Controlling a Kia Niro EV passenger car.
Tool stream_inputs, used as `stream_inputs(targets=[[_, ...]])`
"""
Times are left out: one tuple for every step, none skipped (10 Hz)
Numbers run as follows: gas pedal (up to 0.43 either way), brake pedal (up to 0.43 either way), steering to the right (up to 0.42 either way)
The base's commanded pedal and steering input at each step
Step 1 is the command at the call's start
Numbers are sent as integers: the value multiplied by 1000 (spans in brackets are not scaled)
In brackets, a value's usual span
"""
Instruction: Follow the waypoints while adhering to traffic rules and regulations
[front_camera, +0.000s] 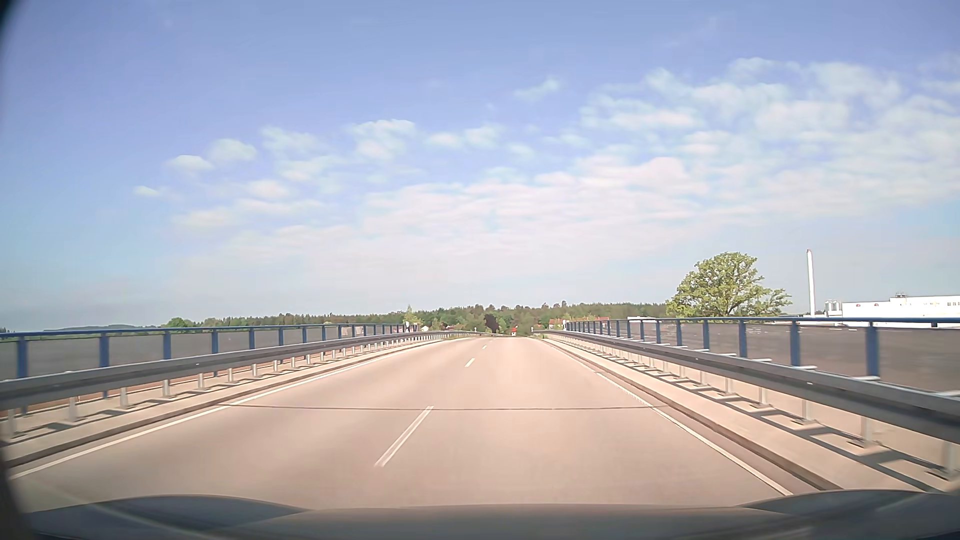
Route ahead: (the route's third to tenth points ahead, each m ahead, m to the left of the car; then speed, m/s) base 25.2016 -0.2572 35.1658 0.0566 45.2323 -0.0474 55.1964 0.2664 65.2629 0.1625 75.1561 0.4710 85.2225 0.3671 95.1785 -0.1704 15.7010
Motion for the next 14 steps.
stream_inputs(targets=[[220, 0, -4], [220, 0, -3], [220, 0, -3], [220, 0, -3], [220, 0, -3], [220, 0, -3], [220, 0, -3], [220, 0, -3], [220, 0, -3], [220, 0, -3], [220, 0, -3], [220, 0, -2], [220, 0, -2], [220, 0, -2]])
